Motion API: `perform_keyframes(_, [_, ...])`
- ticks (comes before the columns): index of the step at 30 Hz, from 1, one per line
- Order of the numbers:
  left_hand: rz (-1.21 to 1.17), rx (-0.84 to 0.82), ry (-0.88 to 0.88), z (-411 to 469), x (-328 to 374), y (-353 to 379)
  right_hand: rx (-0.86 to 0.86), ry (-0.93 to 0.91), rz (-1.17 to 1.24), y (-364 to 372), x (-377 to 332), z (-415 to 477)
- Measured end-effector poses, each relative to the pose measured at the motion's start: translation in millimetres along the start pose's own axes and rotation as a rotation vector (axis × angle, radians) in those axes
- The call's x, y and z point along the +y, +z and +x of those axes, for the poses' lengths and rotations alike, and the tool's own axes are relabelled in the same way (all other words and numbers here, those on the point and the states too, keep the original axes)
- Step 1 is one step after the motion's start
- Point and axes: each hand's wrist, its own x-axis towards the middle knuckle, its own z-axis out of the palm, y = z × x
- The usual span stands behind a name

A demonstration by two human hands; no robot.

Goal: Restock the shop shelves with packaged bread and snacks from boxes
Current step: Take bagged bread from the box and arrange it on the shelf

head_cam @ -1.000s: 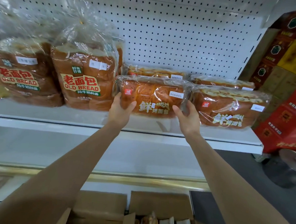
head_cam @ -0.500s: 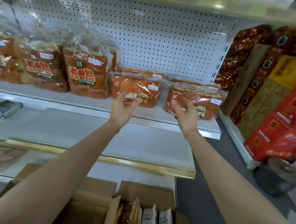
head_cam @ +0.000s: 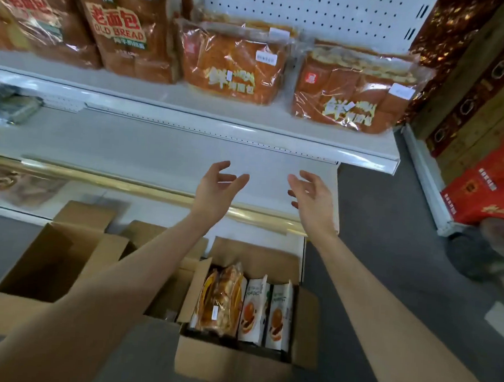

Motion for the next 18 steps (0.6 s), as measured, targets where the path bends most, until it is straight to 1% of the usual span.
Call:
perform_keyframes(4, [0.024,-0.068,-0.132,16,-67,17,0.002,0.135,-0.023,19,67,3])
perform_keyframes(11, [0.076,-0.166,-0.271,32,-171,41,0.002,0.338,-0.023,49,171,4])
perform_keyframes(14, [0.102,-0.180,-0.354,32,-227,54,-0.009,0.423,0.001,62,225,2])
perform_keyframes(18, [0.097,-0.159,-0.487,31,-295,67,-0.023,0.486,-0.042,78,290,-3])
